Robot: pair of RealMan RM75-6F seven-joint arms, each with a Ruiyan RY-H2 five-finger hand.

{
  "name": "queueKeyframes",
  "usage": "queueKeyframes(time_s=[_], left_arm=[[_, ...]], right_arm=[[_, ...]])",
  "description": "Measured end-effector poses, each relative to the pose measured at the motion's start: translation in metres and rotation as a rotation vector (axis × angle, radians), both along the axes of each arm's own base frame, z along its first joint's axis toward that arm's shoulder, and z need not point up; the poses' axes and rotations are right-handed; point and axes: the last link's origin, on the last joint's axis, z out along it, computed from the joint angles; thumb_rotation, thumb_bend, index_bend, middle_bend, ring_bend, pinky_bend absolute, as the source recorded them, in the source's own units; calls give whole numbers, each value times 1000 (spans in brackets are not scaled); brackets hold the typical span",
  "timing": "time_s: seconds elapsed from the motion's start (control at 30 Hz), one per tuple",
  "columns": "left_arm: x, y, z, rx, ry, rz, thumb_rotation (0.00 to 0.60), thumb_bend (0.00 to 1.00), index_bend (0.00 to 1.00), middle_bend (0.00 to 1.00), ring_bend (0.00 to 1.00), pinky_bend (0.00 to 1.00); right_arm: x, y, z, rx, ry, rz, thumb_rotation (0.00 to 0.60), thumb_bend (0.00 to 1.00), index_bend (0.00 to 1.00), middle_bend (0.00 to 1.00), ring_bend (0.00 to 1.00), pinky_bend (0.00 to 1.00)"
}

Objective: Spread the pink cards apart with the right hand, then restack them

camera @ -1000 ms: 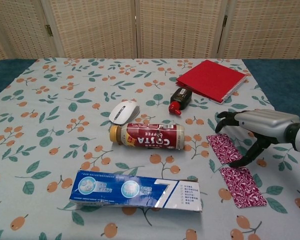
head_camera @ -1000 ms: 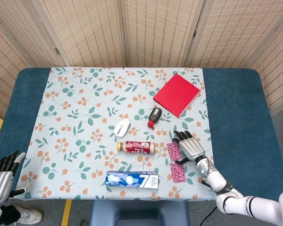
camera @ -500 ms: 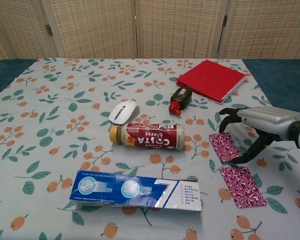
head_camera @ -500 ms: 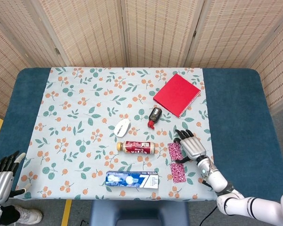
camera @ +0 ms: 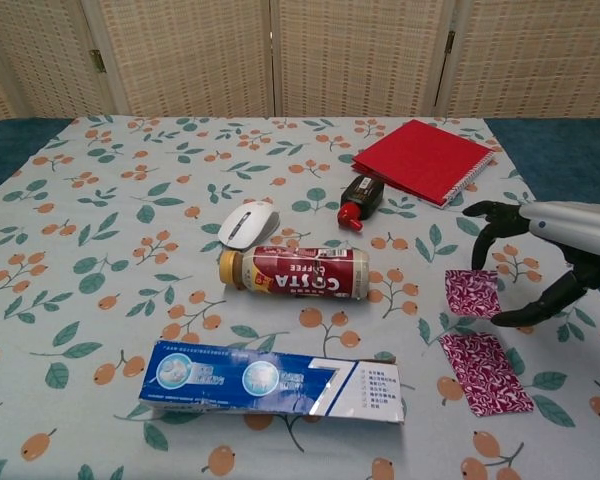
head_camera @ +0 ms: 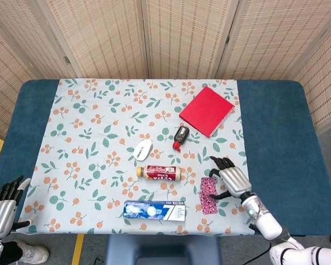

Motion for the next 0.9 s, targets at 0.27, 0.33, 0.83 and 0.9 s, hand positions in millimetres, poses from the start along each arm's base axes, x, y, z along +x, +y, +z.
queueKeyframes(time_s=[0.27,0.33,0.83,0.9], left_arm=[[-1,-1,-1,-1,-7,-7,600,242,72,4,33,0],[-2,-2,0,2,-9,-4,600,242,72,5,33,0],[-7,-6,-1,-3,-19,6,600,242,72,4,33,0],[-7,-6,-1,-3,-20,6,600,242,72,4,33,0]], right_arm=[[-6,31,-11,81,-42,-18,455,205,357,45,0,0],[-8,35,-14,89,-47,-25,455,205,346,45,0,0],[-16,38,-25,100,-37,-37,451,205,267,39,0,0],[-16,38,-26,103,-34,-37,452,205,263,39,0,0]])
